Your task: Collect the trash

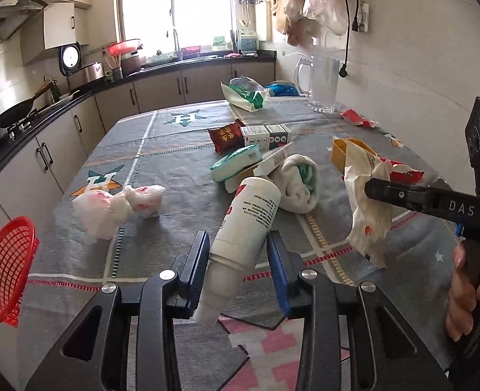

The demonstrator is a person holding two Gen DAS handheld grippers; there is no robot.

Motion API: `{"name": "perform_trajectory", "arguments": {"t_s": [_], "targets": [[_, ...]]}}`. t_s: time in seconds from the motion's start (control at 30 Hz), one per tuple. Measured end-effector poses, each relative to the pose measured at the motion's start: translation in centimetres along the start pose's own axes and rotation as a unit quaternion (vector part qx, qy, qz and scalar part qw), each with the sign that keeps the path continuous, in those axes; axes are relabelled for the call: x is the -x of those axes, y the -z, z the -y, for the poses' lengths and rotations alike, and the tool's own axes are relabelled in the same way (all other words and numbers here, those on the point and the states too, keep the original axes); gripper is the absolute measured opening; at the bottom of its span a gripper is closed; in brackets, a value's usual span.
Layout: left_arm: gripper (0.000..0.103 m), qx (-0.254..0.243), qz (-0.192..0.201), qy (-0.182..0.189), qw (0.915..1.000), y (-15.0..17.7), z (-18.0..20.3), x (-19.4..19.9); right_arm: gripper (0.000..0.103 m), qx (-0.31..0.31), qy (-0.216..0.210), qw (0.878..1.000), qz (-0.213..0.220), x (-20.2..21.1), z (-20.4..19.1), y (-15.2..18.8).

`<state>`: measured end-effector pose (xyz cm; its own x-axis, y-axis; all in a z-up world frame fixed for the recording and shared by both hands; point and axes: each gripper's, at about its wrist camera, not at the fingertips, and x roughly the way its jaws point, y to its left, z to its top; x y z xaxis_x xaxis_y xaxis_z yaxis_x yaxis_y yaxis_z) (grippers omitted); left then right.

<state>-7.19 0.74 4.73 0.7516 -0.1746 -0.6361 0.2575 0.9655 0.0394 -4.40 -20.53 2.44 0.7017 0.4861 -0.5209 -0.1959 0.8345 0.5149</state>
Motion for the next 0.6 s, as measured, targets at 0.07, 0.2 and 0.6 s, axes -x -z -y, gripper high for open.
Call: {"name": "perform_trajectory", "arguments": {"t_s": [0.07, 0.2, 0.6], "targets": [[0.035, 0.001, 0.000, 0.000, 1.0000, 0.1, -0.2, 0.2, 0.025, 0.003, 0.000, 1.000, -0.005, 0.0, -0.3, 0.1], [0.030, 0.005, -0.001, -0.002, 1.0000, 0.2, -0.6, 0.4, 0.025, 0.012, -0.003, 1.000, -0.008, 0.2, -1.2, 0.3], [0.030, 0.017, 0.000, -0.007, 0.9998, 0.2, -1.8, 0.9, 0.025, 0.033, -0.013, 0.999, -0.011, 0.4, -3.4, 0.6]]}}
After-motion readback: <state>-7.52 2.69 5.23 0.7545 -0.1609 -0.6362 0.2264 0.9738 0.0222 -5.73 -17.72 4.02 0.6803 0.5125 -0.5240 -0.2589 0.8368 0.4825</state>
